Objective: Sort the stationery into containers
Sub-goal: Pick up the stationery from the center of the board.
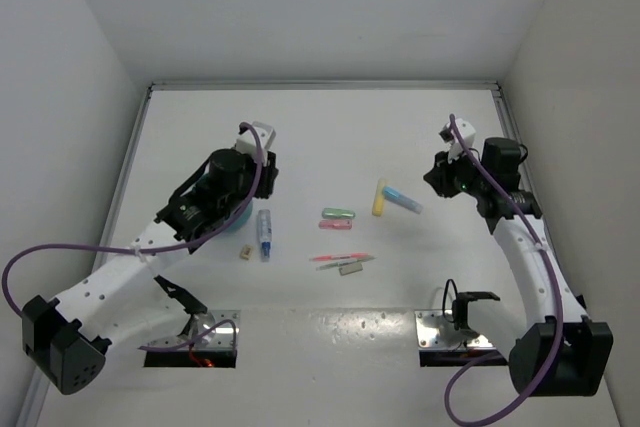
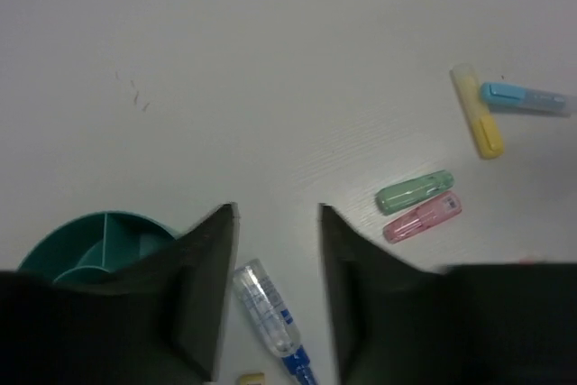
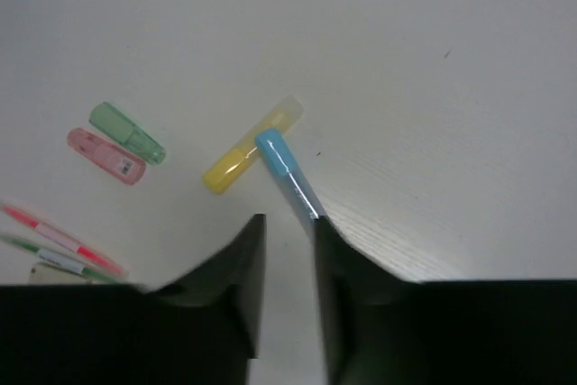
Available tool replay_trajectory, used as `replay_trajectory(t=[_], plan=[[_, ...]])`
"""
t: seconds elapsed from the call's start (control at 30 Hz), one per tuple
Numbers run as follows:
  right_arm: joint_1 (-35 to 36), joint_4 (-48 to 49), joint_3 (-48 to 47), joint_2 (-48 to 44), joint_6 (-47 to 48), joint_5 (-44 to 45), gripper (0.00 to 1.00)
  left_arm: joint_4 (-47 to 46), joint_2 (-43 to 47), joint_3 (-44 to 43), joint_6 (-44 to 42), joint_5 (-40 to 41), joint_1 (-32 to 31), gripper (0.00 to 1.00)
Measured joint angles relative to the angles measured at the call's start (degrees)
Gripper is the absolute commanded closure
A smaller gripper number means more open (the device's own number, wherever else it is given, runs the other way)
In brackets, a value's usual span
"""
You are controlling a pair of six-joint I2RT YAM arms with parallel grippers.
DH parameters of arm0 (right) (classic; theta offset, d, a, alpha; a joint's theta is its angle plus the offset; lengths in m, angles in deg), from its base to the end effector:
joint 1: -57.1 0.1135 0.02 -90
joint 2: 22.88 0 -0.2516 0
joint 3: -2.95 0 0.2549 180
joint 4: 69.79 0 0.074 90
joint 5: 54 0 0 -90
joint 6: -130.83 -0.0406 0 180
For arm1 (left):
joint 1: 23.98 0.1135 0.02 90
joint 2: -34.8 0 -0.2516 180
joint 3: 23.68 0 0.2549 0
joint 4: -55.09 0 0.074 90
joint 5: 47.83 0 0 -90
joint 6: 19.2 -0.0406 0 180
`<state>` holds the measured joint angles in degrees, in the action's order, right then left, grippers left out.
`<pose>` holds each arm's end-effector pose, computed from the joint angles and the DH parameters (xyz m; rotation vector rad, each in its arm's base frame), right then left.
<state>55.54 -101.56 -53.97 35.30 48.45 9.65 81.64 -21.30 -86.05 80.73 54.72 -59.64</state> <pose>0.2351 0.0116 0.2615 -0.3754 2.0720 0.3967 0.1998 -0.1325 0.3108 0.2847 1.9082 -0.3242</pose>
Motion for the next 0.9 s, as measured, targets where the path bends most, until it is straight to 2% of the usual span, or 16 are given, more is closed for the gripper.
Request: replay_trajectory(t=[0.03, 0.07, 0.2, 0.27, 0.3, 0.33, 0.37, 0.4, 0.43, 0.47, 0.5, 0.53, 0.57, 0.63, 0.73, 0.9], plan=[[-0.09, -0.09, 0.13, -0.28, -0.42, -0.09, 0.17, -0.24, -0.04, 0.2, -0.24, -0.15, 0.0, 0.2], [-0.15, -0.2, 0.22, -0.59, -0.37, -0.15, 0.0, -0.48, -0.04, 0.48, -0.04, -0.42, 0.0, 0.01], [-0.17, -0.33, 0.24, -2.01, -0.09, -0.24, 0.04, -0.33, -0.55, 1.07, 1.77, -2.49, -0.15, 0.0], [-0.17, -0.31, 0.24, -2.49, 0.24, -0.2, 0.46, 0.2, -1.27, 1.05, 2.84, -3.85, -0.96, 0.0], [-0.17, -0.35, 0.22, -2.47, 0.48, -0.2, 0.86, 0.68, -1.68, 1.05, 3.34, -4.2, -2.1, 0.0], [-0.17, -0.59, 0.11, -2.19, 0.46, -0.31, 0.9, 1.14, -2.1, 1.01, 3.89, -4.57, -3.52, 0.0], [-0.17, -1.03, -0.04, -1.64, 0.04, -0.44, 0.86, 1.88, -2.67, 0.81, 4.28, -4.76, -5.35, 0.07], [-0.17, -1.57, -0.31, -0.87, 0.15, -0.52, 0.34, 2.84, -3.74, 0.31, 4.61, -4.52, -7.72, 0.12], [-0.17, -2.03, -0.5, -0.07, -0.11, -0.72, 0.11, 3.89, -5.14, -0.63, 5.03, -4.22, -10.08, 0.2], [-0.17, -2.49, -0.63, 0.7, 0.31, -0.81, 0.02, 5.2, -6.84, -1.88, 5.66, -3.23, -12.35, 0.45], [-0.17, -2.95, -0.74, 1.27, 0.66, -0.87, 0.03, 6.67, -9.16, -3.54, 6.86, -1.4, -14.78, 0.59], [-0.17, -3.32, -0.79, 1.68, 0.85, -0.92, 0.09, 8.37, -11.78, -5.38, 7.67, 1.03, -17.0, 0.63], [-0.17, -3.63, -0.83, 1.92, 1.11, -0.94, 0.19, 9.62, -14.12, -6.97, 9.09, 3.15, -18.43, 0.53], [-0.17, -4.13, -0.94, 1.95, 1.42, -1.09, 0.42, 12.2, -18.64, -9.29, 12.66, 9.25, -21.53, 0.22], [-0.17, -4.42, -1.03, 1.88, 1.38, -1.29, 0.42, 16.57, -21.92, -9.68, 20.9, 18.03, -24.9, 0.06], [-0.17, -4.39, -1.03, 1.66, 1.16, -1.27, 0.42, 24.46, -22.29, -9.68, 39.54, 30.88, -30.16, 0.12]])
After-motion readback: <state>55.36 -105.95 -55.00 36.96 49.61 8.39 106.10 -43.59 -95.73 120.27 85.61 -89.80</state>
